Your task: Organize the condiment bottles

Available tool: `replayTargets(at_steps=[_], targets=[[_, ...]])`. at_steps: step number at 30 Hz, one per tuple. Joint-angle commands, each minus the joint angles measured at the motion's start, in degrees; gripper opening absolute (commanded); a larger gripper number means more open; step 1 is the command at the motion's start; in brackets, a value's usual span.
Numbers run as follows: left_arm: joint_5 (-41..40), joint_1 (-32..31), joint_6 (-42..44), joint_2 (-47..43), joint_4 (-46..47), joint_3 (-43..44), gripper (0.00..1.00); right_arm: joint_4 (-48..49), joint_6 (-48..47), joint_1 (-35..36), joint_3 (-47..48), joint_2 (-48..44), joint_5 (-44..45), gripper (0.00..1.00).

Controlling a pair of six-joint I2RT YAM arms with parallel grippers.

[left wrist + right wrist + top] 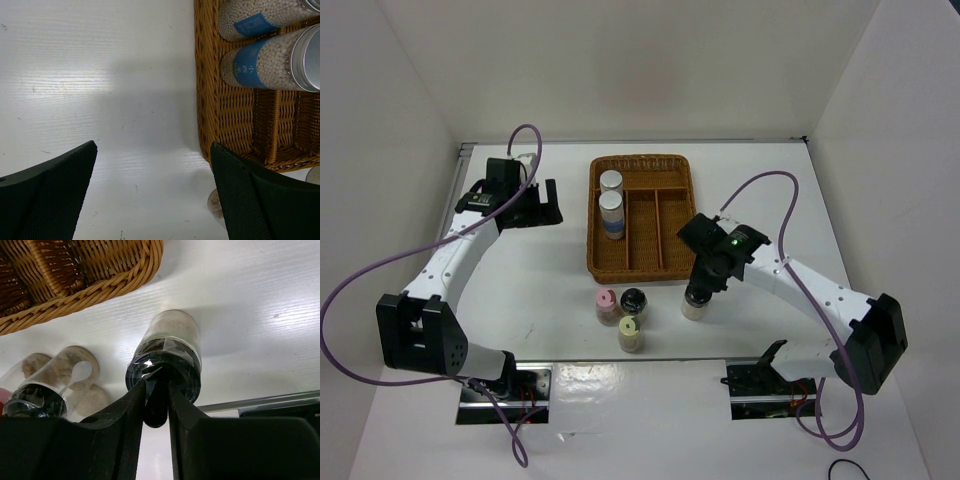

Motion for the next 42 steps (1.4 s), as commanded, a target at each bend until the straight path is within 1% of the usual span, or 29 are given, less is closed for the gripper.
replayTargets(at_steps=[1, 2, 4, 7, 14, 29, 34, 36, 39, 42], targets=[[0.63, 0.35, 0.56, 0.22, 1.57, -0.29, 1.0, 0.02, -0.06, 0.08, -1.07, 0.31, -0.41, 0.29], [0.63, 0.35, 0.56, 0.22, 1.57, -0.29, 1.0, 0.02, -0.58, 0.08, -1.07, 0.31, -0.41, 0.24], [0.63, 0.35, 0.56, 0.22, 1.57, -0.29, 1.0, 0.02, -0.59, 0.08, -1.07, 0.31, -0.41, 0.22], [0.63, 0.35, 0.56, 0.22, 1.57, -0.81, 1.0, 0.02, -1.11, 0.08, -1.07, 0.83, -1.55, 0.12], [0.63, 0.35, 0.03, 0.22, 1.57, -0.81, 1.0, 0.55, -3.31, 0.61, -0.02, 0.84, -3.57, 0.0], [0.63, 0.35, 0.03, -0.84, 1.57, -1.86, 1.0, 1.69, -11.75, 1.14, 11.74, 3.64, -5.77, 0.0], [0.63, 0.35, 0.03, -0.84, 1.57, -1.87, 1.0, -0.32, -13.6, 1.14, 15.71, 5.14, -6.92, 0.0], [0.63, 0.35, 0.03, -0.84, 1.57, -1.87, 1.0, -1.46, -14.3, 1.14, 18.78, 5.14, -6.92, 0.0], [0.63, 0.35, 0.03, -0.84, 1.57, -1.87, 1.0, -3.57, -16.14, 1.14, 23.35, 6.28, -4.55, 0.0], [0.63, 0.35, 0.03, -0.84, 1.57, -1.87, 1.0, -5.86, -18.41, 1.14, 27.66, 9.88, -2.0, 0.0]])
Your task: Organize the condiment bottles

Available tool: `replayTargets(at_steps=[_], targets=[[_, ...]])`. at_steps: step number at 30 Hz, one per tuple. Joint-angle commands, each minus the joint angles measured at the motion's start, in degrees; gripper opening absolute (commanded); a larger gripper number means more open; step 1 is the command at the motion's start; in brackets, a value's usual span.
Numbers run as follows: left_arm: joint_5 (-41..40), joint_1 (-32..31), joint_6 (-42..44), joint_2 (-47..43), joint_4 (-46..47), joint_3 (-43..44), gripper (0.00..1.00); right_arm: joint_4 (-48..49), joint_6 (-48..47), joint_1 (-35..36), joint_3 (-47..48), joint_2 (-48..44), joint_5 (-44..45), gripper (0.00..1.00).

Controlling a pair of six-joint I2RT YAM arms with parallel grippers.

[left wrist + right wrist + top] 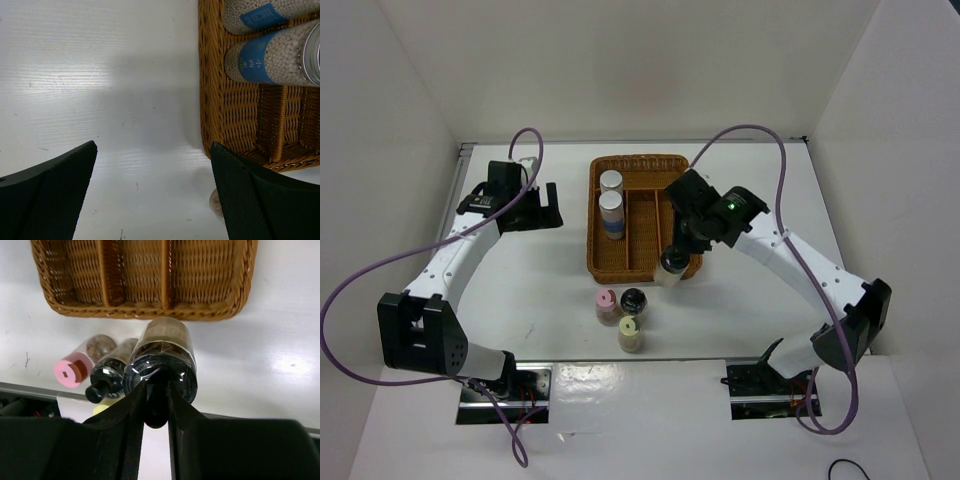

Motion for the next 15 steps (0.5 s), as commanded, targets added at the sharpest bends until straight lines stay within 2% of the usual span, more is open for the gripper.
replayTargets(at_steps=[1, 6, 15], targets=[[0.61, 0.35, 0.08, -0.88, 1.22, -0.36, 1.0, -2.95, -3.15, 0.48, 6.37, 2.87, 3.53, 0.0], [0.61, 0.35, 0.08, -0.88, 1.22, -0.36, 1.0, -2.43, -7.1, -0.13, 16.47, 8.06, 8.36, 0.0], [-0.44, 0.35, 0.08, -1.41, 1.22, -0.36, 1.0, 2.04, -14.57, -5.48, 24.66, 16.4, 13.8, 0.0]])
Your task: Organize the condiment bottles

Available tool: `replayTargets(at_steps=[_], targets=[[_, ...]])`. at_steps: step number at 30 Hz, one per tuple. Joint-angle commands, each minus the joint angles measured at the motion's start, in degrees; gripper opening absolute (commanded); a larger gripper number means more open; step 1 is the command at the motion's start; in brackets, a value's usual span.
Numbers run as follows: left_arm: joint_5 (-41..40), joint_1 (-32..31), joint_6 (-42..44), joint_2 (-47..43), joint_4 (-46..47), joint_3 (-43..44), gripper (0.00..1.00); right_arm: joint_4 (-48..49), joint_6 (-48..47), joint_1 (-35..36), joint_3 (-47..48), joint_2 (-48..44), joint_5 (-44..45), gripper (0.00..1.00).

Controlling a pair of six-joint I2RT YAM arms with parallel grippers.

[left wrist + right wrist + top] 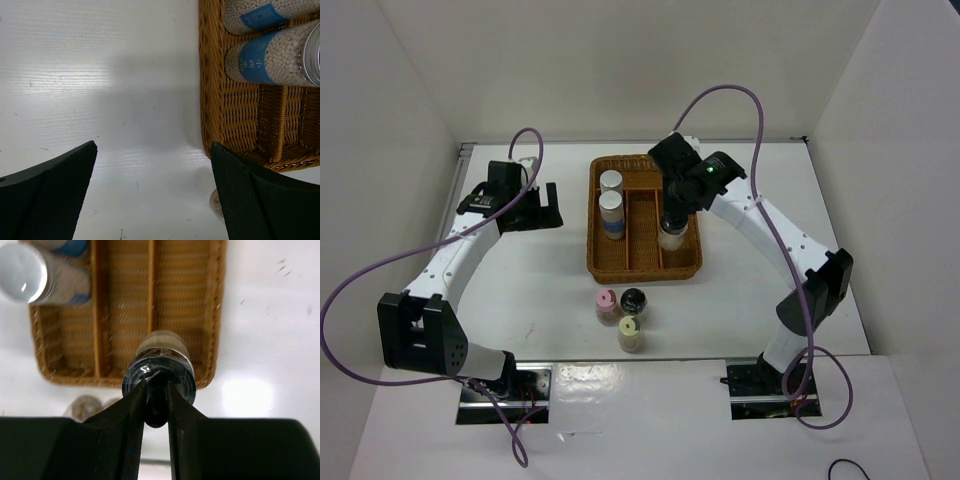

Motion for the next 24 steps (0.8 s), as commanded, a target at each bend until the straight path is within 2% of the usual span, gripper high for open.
replayTargets(at_steps=[1, 6, 10, 19, 24], targets=[[-0.41, 0.35, 0.08, -1.41, 1.22, -0.36, 1.0, 4.43, -4.87, -2.67, 4.19, 1.16, 5.62, 0.0], [-0.41, 0.35, 0.08, -1.41, 1.22, -0.36, 1.0, 8.99, -6.9, -10.3, 6.21, 3.96, 0.2, 0.0], [-0.41, 0.35, -0.45, -1.41, 1.22, 0.17, 1.0, 12.96, -8.74, -12.96, 6.82, 6.07, -1.93, 0.0], [-0.41, 0.35, -0.45, 0.26, 1.22, 1.83, 1.0, 16.64, -9.89, -12.96, 14.65, 14.78, -4.99, 0.0], [-0.41, 0.35, -0.45, 0.79, 1.75, 2.36, 1.0, 18.5, -10.5, -12.96, 17.01, 18.64, -3.43, 0.0]])
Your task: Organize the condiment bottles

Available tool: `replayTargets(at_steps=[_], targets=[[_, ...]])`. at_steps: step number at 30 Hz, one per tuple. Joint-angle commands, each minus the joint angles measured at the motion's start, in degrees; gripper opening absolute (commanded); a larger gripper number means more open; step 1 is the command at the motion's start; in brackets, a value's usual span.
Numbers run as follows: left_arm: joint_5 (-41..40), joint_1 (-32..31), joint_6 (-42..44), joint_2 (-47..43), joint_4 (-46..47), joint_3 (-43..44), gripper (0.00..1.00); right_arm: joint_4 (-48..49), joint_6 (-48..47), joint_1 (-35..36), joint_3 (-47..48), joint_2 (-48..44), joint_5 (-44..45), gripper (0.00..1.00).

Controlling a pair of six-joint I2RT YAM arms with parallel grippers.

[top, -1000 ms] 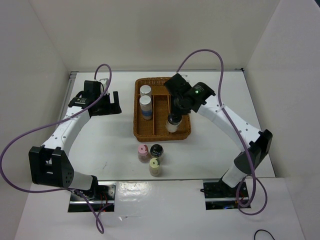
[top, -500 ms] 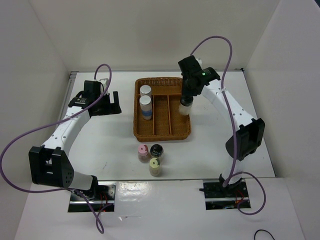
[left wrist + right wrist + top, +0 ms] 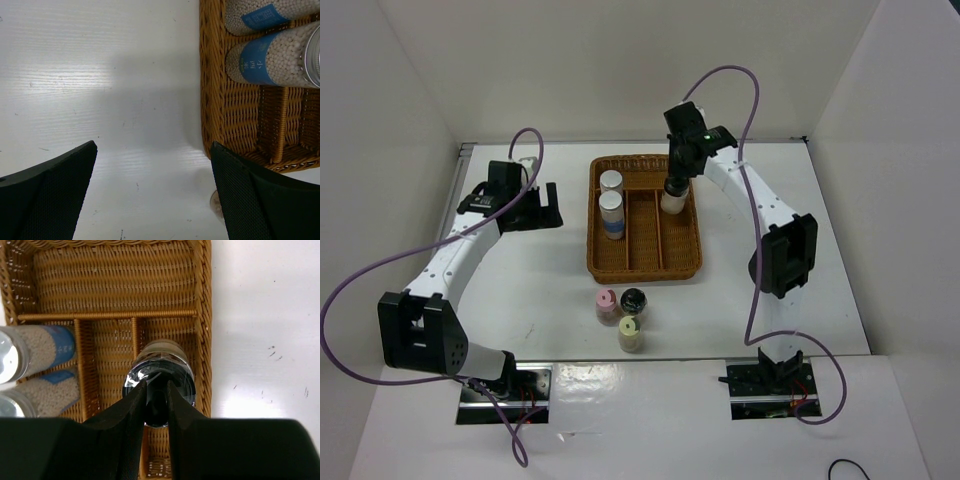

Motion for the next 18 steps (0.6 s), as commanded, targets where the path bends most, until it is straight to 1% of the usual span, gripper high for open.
replayTargets(at_steps=[1, 10, 11, 14, 16, 17, 18], targets=[[-0.21, 0.35, -0.39, 1.18, 1.66, 2.34, 1.0, 4.06, -1.37, 0.41, 5.93, 2.68, 1.56, 0.0], [0.41, 0.88, -0.91, 2.23, 1.66, 2.87, 1.0, 4.57, -3.82, 0.41, 6.65, 7.01, 4.46, 0.0], [0.93, 0.88, -0.91, 2.24, 1.66, 2.87, 1.0, 4.57, -3.83, 0.41, 6.65, 8.4, 5.68, 0.0], [2.59, 0.88, 0.48, 2.24, 1.66, 3.4, 1.0, 4.04, -3.83, -0.11, 7.18, 9.12, 5.69, 0.01], [3.22, 0.88, 1.02, 0.49, 1.66, 3.4, 1.0, 4.57, -3.83, -0.11, 6.47, 9.65, 4.99, 0.09], [2.35, -0.08, 1.89, -0.3, 2.27, 2.88, 1.0, 5.18, -4.35, -0.11, 5.86, 9.65, 4.47, 0.14], [1.56, -1.65, 2.77, -2.31, 2.28, 2.87, 1.0, 5.19, -4.36, -0.11, 5.86, 9.65, 3.94, 0.37]])
